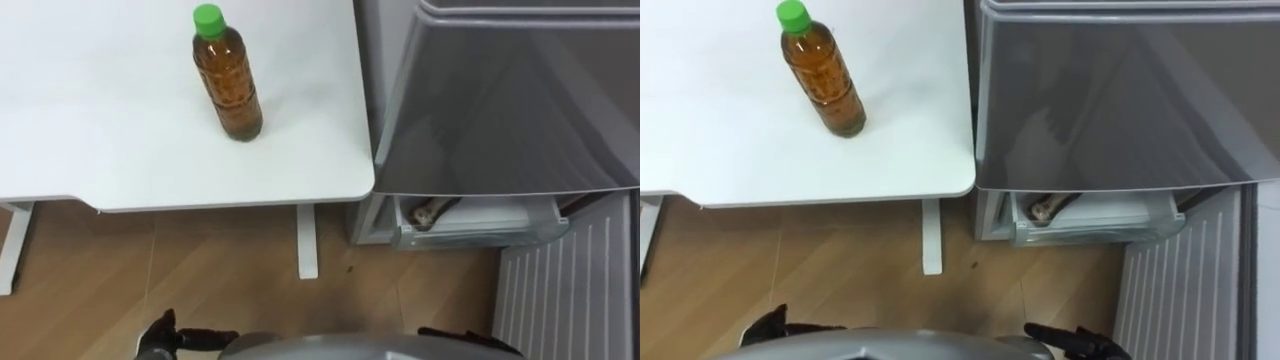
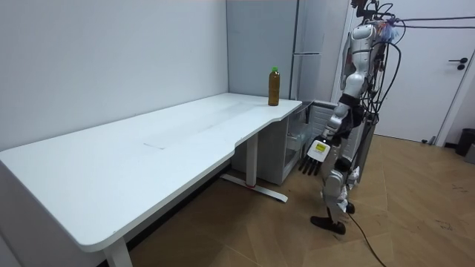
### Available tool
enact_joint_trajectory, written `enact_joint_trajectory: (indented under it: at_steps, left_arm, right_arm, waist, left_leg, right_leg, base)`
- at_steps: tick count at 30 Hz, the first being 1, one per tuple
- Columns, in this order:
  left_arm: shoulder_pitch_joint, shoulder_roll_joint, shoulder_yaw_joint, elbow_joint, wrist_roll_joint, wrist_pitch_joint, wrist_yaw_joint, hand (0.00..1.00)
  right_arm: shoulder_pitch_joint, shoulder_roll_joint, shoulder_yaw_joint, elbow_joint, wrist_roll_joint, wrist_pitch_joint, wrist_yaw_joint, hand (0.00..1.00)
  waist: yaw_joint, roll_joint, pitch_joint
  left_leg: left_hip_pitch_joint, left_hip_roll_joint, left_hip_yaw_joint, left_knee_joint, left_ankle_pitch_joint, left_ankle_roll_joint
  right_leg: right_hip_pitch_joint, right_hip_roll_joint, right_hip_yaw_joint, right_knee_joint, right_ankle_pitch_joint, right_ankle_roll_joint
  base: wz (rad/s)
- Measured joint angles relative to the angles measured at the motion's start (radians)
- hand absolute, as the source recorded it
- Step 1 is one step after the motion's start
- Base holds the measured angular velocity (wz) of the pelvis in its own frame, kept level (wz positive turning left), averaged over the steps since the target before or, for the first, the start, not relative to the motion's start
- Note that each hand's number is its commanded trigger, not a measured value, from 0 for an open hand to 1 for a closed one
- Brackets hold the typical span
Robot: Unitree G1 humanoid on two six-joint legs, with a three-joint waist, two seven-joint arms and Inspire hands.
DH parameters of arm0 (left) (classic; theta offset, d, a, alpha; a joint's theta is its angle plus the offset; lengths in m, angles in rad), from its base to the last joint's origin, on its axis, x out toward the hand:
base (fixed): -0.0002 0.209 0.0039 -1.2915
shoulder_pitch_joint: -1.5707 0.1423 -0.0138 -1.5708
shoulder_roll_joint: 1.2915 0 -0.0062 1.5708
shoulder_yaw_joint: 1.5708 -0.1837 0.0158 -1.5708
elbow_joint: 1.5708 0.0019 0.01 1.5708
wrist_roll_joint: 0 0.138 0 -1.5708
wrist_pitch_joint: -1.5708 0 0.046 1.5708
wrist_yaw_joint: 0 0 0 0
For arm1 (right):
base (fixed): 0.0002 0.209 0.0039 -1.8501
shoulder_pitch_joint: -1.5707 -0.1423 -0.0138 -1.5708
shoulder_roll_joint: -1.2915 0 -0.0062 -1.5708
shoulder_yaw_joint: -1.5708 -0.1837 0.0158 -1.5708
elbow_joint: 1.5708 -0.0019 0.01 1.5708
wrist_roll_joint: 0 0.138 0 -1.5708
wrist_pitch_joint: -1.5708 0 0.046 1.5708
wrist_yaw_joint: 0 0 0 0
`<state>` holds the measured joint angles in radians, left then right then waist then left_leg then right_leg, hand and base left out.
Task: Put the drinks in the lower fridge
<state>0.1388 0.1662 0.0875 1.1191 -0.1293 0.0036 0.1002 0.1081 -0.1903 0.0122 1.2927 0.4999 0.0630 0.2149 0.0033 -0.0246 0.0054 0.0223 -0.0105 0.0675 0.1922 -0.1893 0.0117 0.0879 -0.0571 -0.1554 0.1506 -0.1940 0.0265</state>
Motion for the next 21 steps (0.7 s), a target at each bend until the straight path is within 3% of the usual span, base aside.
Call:
enact_joint_trajectory:
  at_steps: [7, 10, 15, 21]
  left_arm:
    - [0.002, -0.003, 0.111, -0.033, -0.078, -0.015, 0.131, 0.00]
    - [0.003, -0.024, 0.183, -0.103, -0.085, -0.028, 0.208, 0.00]
    - [-0.003, -0.029, 0.183, -0.180, -0.122, -0.097, 0.333, 0.00]
    - [0.014, -0.036, 0.178, -0.256, -0.121, -0.100, 0.448, 0.00]
  right_arm:
    - [0.005, 0.003, -0.005, -0.004, 0.000, -0.003, -0.025, 0.00]
    - [0.020, 0.004, -0.008, -0.007, -0.009, -0.021, -0.028, 0.00]
    - [0.026, 0.004, -0.013, -0.018, -0.022, -0.032, -0.029, 0.00]
    - [0.027, 0.004, -0.012, -0.017, -0.046, -0.041, -0.032, 0.00]
  waist:
    - [0.004, -0.003, 0.0003]
    - [0.005, -0.002, 0.0010]
    - [0.004, 0.002, -0.0027]
    - [0.007, -0.005, -0.0090]
  left_leg:
    - [0.031, 0.001, 0.011, -0.007, -0.002, 0.000]
    - [0.043, 0.000, 0.012, -0.006, -0.005, 0.001]
    - [0.043, 0.001, 0.012, -0.006, -0.005, 0.001]
    - [0.043, 0.001, 0.008, -0.008, -0.006, 0.001]
  right_leg:
    - [0.024, 0.001, 0.014, -0.002, -0.001, 0.001]
    - [0.037, 0.000, 0.012, -0.002, -0.001, 0.002]
    - [0.035, 0.000, 0.011, -0.001, -0.002, 0.002]
    - [0.034, 0.000, 0.009, -0.001, -0.001, 0.002]
  base:
    - [-0.03]
    - [-0.01]
    - [0.00]
    - [0.00]
